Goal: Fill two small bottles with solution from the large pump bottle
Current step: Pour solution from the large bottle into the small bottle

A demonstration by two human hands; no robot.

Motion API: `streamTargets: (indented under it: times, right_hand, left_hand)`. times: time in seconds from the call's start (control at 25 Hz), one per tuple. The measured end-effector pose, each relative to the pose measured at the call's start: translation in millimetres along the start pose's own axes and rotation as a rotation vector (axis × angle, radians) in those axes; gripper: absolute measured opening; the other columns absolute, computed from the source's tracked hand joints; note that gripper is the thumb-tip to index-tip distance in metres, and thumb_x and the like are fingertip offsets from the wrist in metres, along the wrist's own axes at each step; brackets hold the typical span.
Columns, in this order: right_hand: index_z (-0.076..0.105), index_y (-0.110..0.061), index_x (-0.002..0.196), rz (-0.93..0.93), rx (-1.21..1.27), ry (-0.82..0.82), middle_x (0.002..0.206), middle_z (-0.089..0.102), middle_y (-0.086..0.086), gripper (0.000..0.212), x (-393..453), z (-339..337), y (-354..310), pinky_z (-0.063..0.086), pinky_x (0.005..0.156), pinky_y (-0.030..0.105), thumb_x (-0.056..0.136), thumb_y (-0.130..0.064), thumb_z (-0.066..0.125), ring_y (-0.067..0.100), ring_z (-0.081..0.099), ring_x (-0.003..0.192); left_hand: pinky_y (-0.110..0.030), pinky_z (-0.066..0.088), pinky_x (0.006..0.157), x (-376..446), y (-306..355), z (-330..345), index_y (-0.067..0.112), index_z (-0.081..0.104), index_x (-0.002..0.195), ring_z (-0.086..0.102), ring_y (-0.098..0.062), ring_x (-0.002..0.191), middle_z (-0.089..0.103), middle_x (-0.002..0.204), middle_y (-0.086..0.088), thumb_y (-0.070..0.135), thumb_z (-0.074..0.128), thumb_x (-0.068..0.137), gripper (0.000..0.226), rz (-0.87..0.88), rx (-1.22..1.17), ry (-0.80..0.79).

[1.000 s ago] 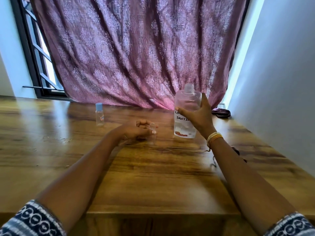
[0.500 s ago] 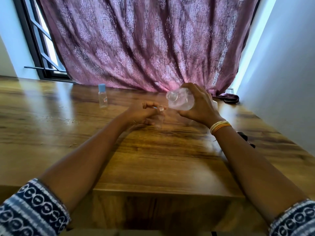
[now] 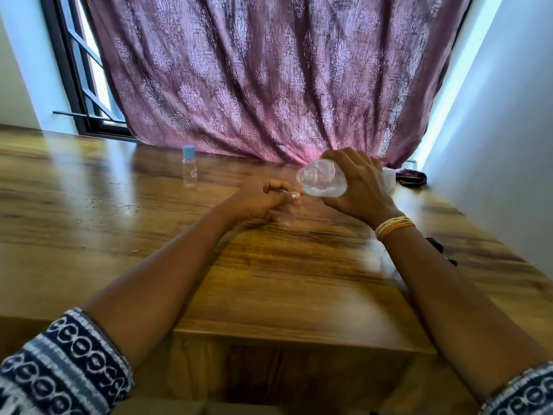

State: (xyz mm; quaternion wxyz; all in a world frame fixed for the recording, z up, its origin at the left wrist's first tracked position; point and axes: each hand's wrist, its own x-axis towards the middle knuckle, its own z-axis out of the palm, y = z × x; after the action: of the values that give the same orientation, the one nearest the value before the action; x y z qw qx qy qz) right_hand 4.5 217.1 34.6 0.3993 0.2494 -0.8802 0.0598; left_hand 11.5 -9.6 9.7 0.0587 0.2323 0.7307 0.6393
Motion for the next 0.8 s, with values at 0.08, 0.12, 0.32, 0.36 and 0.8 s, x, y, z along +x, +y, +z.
streamTargets:
  times: [0.08, 0.12, 0.32, 0.36, 0.8]
  right_hand:
    - [0.051, -0.028, 0.119, -0.017, -0.028, 0.014, 0.111, 0.059, -0.002, 0.061, 0.8, 0.9, 0.2, 0.041, 0.084, 0.043, 0.066, -0.047, 0.073, 0.027, 0.055, 0.098]
    - [0.051, -0.027, 0.119, -0.024, -0.037, 0.020, 0.111, 0.059, -0.002, 0.061, 1.1, 1.5, 0.3, 0.041, 0.084, 0.043, 0.066, -0.047, 0.073, 0.027, 0.055, 0.097]
    - [0.054, -0.026, 0.117, -0.057, -0.084, 0.033, 0.110, 0.059, -0.002, 0.057, 2.4, 2.0, -0.5, 0.038, 0.086, 0.042, 0.069, -0.049, 0.073, 0.025, 0.055, 0.097]
    - [0.054, -0.026, 0.117, -0.064, -0.094, 0.037, 0.110, 0.059, -0.002, 0.056, 2.6, 2.0, -0.7, 0.038, 0.086, 0.042, 0.069, -0.050, 0.073, 0.025, 0.055, 0.097]
    - [0.056, -0.026, 0.119, -0.091, -0.143, 0.072, 0.113, 0.061, -0.002, 0.057, 3.3, 1.6, 0.0, 0.037, 0.086, 0.043, 0.071, -0.053, 0.073, 0.025, 0.055, 0.101]
  left_hand:
    - [-0.023, 0.054, 0.059, -0.9, 0.9, -0.3, -0.006, 0.061, 0.120, 0.071, -0.009, 0.075, 0.070, 0.103, -0.020, 0.008, 0.062, 0.090, 0.033, 0.005, 0.013, -0.002]
    - [-0.028, 0.054, 0.064, -1.4, 1.3, -0.7, -0.005, 0.061, 0.120, 0.070, -0.015, 0.082, 0.070, 0.107, -0.022, 0.009, 0.062, 0.090, 0.034, 0.001, 0.018, -0.002]
    - [-0.037, 0.049, 0.075, -1.5, 2.2, 0.1, -0.005, 0.062, 0.120, 0.062, -0.027, 0.098, 0.066, 0.116, -0.027, 0.010, 0.061, 0.091, 0.033, -0.008, 0.021, -0.009]
    - [-0.037, 0.049, 0.076, -1.6, 2.2, -0.2, -0.005, 0.062, 0.120, 0.062, -0.027, 0.098, 0.066, 0.116, -0.027, 0.010, 0.061, 0.091, 0.032, -0.009, 0.019, -0.010]
    - [-0.034, 0.056, 0.077, 0.6, -1.2, -5.5, 0.004, 0.066, 0.118, 0.067, -0.025, 0.099, 0.069, 0.114, -0.023, 0.016, 0.063, 0.091, 0.030, -0.020, 0.015, -0.050]
